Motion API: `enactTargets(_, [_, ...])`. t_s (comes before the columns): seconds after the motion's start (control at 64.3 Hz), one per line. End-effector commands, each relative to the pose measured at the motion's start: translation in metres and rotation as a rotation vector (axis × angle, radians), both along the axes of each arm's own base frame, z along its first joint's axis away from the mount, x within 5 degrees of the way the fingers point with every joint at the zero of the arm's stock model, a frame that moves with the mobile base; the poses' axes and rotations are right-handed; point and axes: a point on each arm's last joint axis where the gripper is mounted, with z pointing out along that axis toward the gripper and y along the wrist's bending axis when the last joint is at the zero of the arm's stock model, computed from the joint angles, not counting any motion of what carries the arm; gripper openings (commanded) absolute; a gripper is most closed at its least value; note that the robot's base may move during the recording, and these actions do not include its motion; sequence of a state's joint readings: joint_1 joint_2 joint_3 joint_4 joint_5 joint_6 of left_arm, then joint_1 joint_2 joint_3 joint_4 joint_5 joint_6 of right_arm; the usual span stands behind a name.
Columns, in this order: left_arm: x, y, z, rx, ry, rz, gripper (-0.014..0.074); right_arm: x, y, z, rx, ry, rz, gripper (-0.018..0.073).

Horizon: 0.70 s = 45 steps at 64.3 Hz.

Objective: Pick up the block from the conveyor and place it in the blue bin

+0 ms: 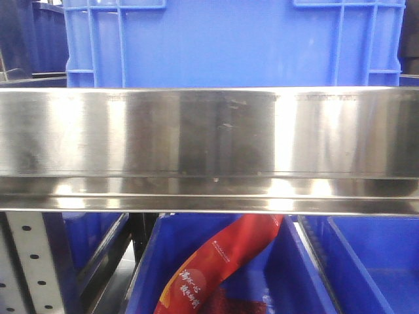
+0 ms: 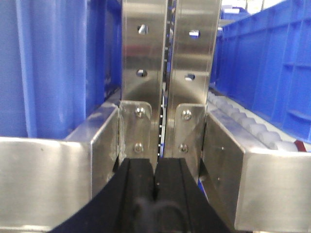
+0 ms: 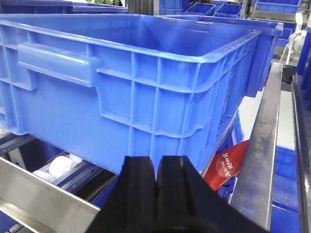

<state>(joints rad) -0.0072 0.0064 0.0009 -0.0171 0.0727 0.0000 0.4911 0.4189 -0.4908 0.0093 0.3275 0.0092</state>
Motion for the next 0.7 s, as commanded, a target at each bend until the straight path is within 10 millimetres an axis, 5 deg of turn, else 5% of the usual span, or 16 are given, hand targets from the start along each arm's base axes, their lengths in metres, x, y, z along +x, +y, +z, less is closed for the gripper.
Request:
enactTargets(0.0, [-0.0006,0.0001,0.0018,-0.005,-0.019,0.002,-0.0111,-0.0005,-0.0006,0.0021,0.003,-0.029,-0.001,-0.0162])
enactTargets(0.684, [-0.0006,0.0002,0.002,-0.005,-0.021,0.002,-0.0111,-0.0005,-0.0006,0.0021,0.003,-0.029,-0.001,-0.0162])
